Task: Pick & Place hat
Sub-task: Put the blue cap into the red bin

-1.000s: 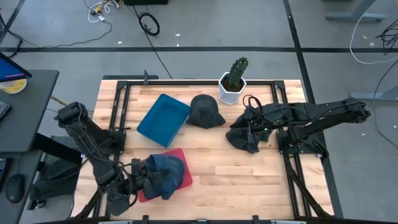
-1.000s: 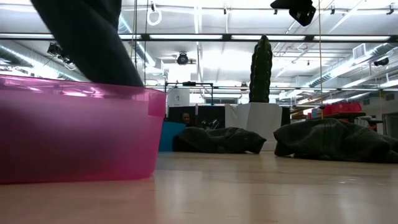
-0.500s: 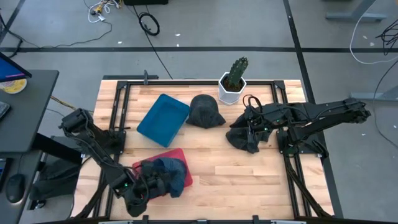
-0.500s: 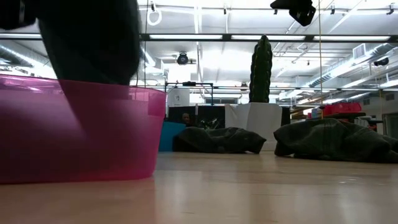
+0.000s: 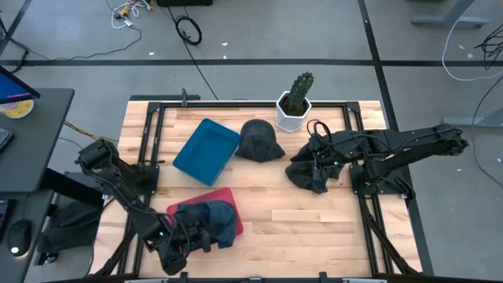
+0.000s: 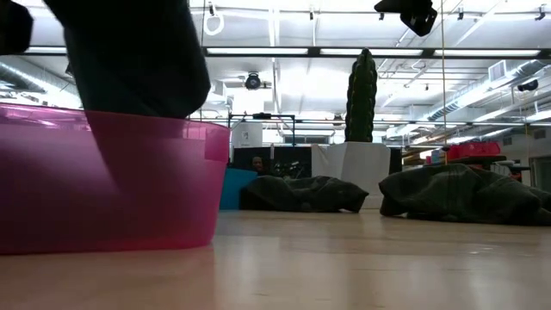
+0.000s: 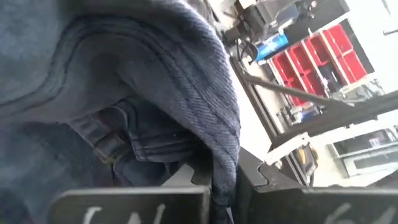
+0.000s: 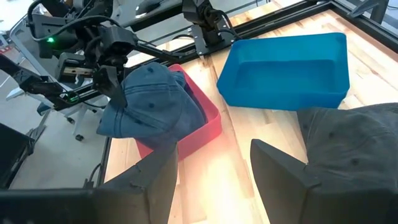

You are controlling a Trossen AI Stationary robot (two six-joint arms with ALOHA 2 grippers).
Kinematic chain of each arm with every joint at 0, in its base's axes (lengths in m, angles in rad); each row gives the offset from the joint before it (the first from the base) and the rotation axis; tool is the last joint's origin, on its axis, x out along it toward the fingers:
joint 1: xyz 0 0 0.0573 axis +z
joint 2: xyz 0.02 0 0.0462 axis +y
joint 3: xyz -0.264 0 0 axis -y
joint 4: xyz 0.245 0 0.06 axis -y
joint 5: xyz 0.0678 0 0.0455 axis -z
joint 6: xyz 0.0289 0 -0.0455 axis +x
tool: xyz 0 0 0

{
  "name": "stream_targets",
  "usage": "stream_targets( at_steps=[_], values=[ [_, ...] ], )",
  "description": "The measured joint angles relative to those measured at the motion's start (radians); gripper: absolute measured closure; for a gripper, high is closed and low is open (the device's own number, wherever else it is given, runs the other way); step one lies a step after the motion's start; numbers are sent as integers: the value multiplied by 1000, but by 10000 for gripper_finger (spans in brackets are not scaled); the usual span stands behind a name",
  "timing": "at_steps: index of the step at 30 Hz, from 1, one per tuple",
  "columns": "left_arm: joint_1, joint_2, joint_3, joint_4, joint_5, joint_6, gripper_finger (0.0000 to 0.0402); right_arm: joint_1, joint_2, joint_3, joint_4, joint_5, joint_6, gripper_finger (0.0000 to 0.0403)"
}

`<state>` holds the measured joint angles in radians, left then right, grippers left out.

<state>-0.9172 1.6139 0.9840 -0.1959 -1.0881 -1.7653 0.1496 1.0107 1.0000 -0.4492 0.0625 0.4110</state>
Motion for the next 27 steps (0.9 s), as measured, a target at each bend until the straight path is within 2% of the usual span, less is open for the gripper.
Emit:
stream_targets(
  at_steps=[16, 20, 24, 27],
  values=[
    [-40, -84, 0, -492, 348, -394, 377, 0, 0, 0, 2, 0, 20, 199],
    [-38, -94, 0, -532, 449, -373, 377, 0, 0, 0, 2, 1, 26, 199],
    [-36, -93, 0, -540, 597, -322, 381, 0, 0, 0, 2, 23, 26, 199],
    [-34, -93, 0, -557, 640, -325, 379, 0, 0, 0, 2, 35, 26, 199]
  ],
)
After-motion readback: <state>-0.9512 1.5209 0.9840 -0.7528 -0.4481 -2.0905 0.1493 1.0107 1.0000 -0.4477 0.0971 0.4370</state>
